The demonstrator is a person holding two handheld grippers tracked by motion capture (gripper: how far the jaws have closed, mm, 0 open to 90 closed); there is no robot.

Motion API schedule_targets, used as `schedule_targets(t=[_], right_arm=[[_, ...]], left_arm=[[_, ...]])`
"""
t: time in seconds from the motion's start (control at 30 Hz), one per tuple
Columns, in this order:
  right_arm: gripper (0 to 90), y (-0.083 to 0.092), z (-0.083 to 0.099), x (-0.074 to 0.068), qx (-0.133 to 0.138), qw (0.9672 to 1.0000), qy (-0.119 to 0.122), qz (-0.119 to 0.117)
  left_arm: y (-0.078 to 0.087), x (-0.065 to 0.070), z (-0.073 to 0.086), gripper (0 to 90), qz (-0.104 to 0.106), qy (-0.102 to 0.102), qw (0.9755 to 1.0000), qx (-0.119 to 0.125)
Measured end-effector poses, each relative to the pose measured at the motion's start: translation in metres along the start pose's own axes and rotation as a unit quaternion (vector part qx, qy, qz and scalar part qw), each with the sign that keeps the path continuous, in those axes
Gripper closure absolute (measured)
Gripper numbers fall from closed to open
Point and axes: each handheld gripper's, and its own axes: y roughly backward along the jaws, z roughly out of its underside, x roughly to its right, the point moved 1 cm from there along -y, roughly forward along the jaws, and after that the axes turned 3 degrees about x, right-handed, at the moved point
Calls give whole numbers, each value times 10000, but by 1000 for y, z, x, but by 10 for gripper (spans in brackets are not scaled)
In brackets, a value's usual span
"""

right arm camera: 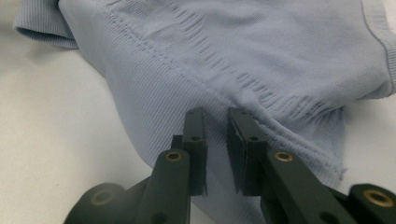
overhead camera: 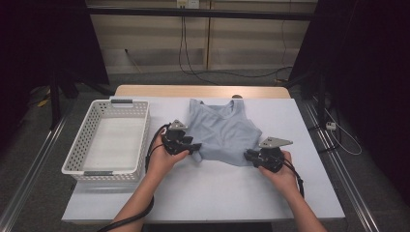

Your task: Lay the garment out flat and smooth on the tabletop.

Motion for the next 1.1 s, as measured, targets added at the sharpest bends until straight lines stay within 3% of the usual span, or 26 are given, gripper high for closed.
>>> schedule_targets(t=[0.17, 0.3, 0.43, 0.57, 0.67, 0.7, 0.77, 0.9, 1.1], right_arm=[[701, 5, -6, 1, 207, 9998, -28, 12], [622, 8, -12, -3, 376, 9993, -39, -80], [564, 1, -15, -11, 305, 9992, 120, -237], [515, -8, -17, -17, 252, 9990, 322, -164], [640, -14, -17, -18, 114, 9989, 437, -86], [740, -16, -17, -18, 83, 9988, 457, -160], [812, -18, -17, -17, 19, 9986, 466, -244], [859, -16, -23, -15, 11, 9988, 399, -268], [867, -6, -32, -8, 398, 9985, 67, -356]], left_arm=[[6, 3, -2, 336, 12, 58, 10000, 61], [11, 4, -2, 274, 42, 76, 10000, -7], [16, 5, -1, 244, 14, 62, 10000, -41], [23, 8, -1, 228, -1, 104, 9999, 0], [26, 11, 0, 229, 38, 82, 10000, -39], [26, 11, 2, 229, 40, 97, 9999, -48], [27, 13, 4, 240, 79, 121, 9998, -114], [29, 15, 7, 253, 92, 123, 9998, -134], [28, 17, 13, 280, 138, 178, 9995, -230]])
